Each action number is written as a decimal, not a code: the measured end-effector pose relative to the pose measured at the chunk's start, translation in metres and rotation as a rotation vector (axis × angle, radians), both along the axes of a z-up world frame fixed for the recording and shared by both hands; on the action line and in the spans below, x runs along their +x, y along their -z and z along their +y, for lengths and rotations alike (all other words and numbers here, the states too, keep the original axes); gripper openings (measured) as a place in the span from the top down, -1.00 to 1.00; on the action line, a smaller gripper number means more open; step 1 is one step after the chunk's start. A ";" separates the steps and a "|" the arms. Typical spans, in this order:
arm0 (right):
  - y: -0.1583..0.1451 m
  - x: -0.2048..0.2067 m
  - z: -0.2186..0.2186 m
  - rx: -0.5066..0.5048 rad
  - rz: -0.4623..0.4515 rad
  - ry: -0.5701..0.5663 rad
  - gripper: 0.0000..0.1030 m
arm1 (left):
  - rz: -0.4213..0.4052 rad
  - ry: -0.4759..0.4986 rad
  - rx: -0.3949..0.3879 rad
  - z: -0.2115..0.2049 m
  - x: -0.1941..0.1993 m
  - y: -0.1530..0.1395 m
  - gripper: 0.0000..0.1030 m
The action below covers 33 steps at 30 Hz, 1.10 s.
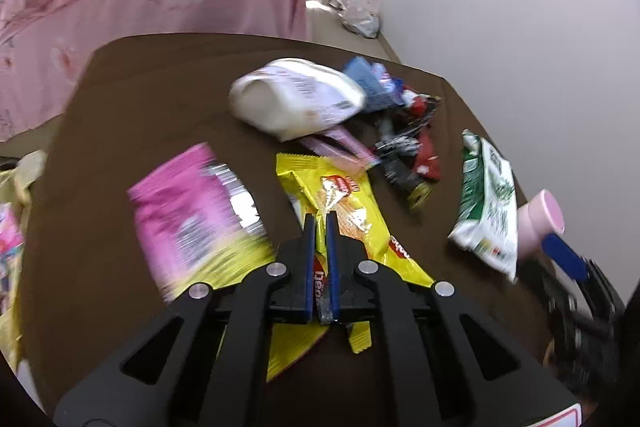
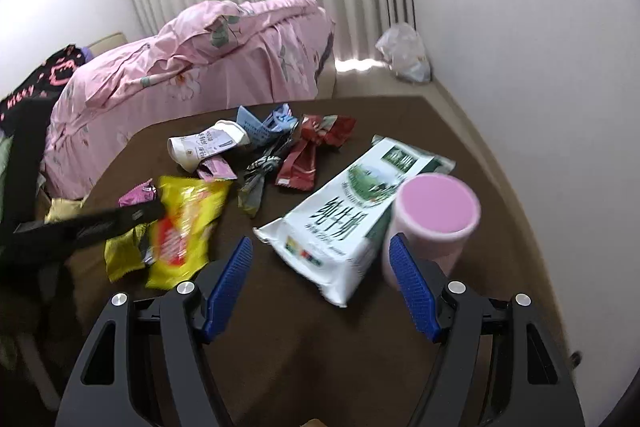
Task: Collect trash
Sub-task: 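Move both grippers back to the table and grasp the yellow wafer wrapper with the left gripper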
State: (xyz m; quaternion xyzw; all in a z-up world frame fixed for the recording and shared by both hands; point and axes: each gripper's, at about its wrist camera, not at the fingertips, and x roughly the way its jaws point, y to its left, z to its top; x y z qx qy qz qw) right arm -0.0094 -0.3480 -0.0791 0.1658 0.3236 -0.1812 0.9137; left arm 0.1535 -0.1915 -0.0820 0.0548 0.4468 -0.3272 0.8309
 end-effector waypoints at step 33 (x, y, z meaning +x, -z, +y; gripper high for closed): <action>-0.007 0.025 0.009 0.048 0.029 -0.023 -0.15 | -0.025 -0.096 -0.171 0.101 -0.007 -0.028 0.89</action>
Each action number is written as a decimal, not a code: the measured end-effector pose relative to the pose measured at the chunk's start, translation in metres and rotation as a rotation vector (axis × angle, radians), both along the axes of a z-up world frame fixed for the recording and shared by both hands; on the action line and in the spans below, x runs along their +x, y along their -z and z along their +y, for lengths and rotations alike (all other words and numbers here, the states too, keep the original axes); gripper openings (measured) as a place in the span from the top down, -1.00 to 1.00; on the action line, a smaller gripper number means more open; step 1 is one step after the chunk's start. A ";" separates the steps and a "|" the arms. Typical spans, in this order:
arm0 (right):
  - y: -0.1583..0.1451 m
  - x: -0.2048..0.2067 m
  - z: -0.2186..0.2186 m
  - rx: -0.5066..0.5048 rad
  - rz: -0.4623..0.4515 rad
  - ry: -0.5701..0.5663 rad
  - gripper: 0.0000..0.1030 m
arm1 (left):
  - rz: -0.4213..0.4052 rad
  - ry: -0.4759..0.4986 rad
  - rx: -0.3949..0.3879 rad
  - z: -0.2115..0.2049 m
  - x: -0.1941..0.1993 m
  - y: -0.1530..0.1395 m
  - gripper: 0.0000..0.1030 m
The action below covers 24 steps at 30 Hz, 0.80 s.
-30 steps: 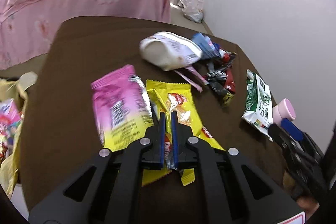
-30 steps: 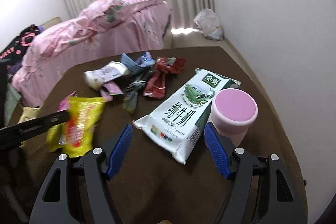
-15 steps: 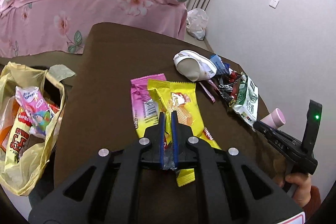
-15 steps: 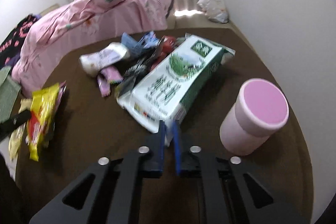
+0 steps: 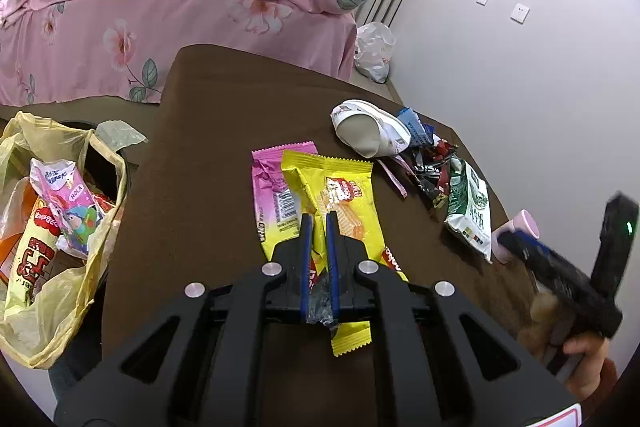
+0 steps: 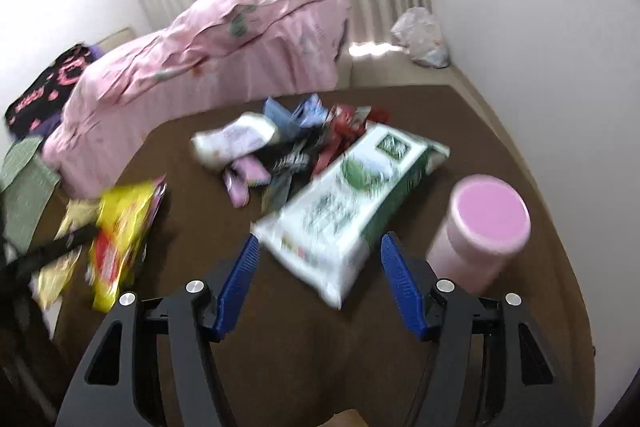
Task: Collect trash
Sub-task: 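Move both grippers back to the table and grasp the yellow wafer wrapper with the left gripper, then grasp the white milk carton with the right gripper and lift it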
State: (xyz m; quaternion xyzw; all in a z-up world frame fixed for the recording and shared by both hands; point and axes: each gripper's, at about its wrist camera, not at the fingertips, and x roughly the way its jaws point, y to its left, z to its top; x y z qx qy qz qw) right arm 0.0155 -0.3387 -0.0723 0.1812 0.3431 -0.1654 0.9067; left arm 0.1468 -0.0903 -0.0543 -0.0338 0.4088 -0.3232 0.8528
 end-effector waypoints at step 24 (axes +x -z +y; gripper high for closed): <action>-0.004 -0.021 0.024 -0.121 0.207 -0.215 0.31 | 0.008 -0.001 -0.027 0.006 -0.001 0.001 0.89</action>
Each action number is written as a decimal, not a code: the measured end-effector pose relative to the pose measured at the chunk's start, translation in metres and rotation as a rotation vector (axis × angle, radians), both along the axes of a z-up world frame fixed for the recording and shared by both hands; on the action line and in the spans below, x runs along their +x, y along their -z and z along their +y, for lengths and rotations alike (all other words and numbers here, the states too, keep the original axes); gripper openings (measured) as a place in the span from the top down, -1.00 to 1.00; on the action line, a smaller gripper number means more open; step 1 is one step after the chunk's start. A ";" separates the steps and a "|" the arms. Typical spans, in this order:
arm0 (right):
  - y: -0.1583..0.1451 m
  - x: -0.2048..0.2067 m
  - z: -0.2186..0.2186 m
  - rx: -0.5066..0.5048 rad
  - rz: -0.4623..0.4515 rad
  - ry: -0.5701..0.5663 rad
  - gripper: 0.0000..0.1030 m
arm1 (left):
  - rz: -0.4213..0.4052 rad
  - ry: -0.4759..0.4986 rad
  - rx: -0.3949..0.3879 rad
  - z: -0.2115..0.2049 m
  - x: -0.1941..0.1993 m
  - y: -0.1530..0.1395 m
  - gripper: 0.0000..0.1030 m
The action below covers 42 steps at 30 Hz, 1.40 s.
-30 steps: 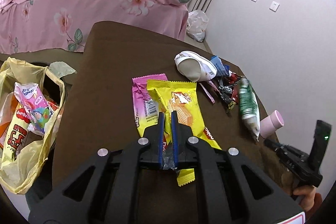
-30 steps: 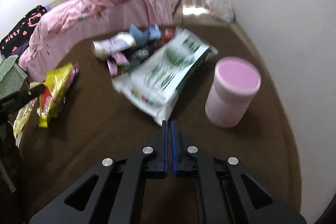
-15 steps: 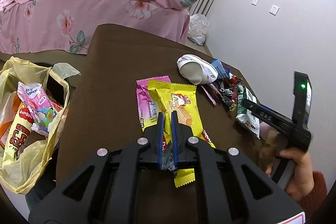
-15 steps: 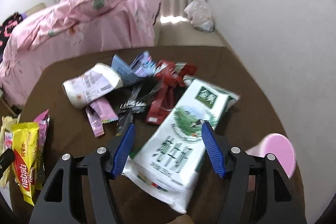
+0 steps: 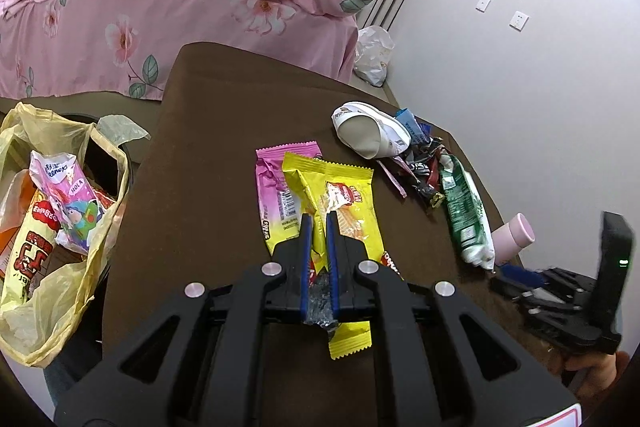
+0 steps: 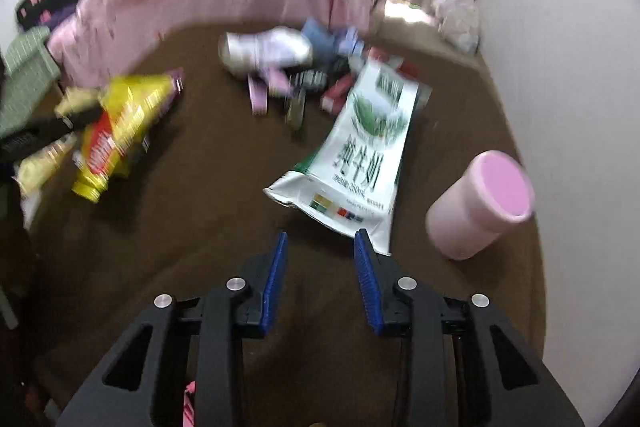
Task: Collect trash
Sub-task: 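Grasp the white milk carton with the right gripper and lift it, then carry the wafer wrapper into the yellow bag while the right gripper carries the milk carton there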
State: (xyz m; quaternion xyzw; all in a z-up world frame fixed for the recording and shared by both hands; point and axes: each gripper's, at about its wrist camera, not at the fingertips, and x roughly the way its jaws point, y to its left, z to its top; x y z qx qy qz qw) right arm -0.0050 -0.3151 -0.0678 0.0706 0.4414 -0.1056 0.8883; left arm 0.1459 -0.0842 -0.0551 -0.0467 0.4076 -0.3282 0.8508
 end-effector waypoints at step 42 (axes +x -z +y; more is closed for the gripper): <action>-0.068 0.011 0.009 -0.082 -0.415 -0.069 -0.08 | 0.007 0.052 0.060 -0.013 0.008 -0.015 0.34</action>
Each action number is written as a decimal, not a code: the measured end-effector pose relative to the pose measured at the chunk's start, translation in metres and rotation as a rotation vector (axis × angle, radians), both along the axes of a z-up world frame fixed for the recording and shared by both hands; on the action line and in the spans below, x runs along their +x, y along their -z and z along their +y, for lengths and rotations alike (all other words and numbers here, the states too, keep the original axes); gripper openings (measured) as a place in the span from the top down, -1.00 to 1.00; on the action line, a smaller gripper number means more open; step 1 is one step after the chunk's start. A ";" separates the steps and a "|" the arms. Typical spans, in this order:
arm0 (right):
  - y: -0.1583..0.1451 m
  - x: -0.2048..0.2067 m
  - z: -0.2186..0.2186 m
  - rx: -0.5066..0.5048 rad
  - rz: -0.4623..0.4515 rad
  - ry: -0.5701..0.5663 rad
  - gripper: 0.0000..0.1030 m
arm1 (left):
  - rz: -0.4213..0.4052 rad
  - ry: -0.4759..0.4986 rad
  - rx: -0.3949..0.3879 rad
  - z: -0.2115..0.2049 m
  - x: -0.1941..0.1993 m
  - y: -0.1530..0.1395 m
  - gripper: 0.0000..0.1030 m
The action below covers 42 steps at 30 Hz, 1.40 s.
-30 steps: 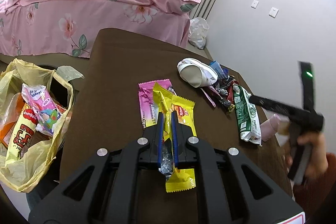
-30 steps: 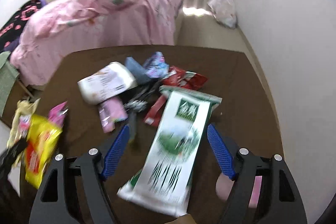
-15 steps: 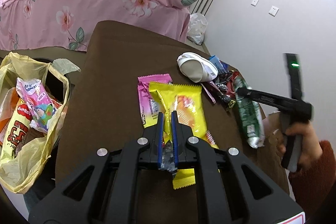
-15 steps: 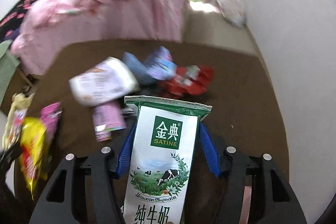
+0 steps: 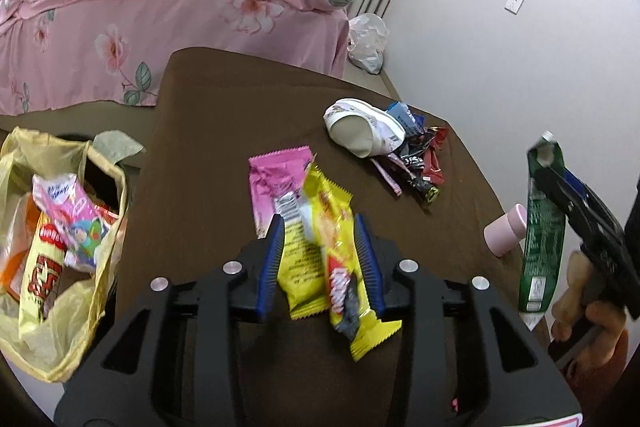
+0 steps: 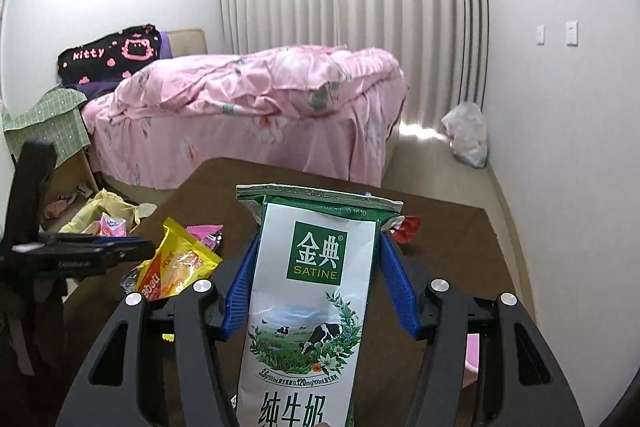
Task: Collect trash
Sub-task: 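Carry the wafer wrapper into the yellow bag while the right gripper carries the milk carton there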
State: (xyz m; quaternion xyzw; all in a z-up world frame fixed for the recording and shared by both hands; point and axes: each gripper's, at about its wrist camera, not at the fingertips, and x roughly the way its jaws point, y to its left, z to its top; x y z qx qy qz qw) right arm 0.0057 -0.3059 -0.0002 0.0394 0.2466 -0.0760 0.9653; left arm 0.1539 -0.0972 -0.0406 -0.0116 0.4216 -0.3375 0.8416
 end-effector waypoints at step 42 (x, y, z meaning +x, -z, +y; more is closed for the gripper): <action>-0.059 0.162 0.189 0.156 -0.154 -0.507 -0.08 | -0.263 -0.691 -0.162 0.234 0.034 0.006 0.93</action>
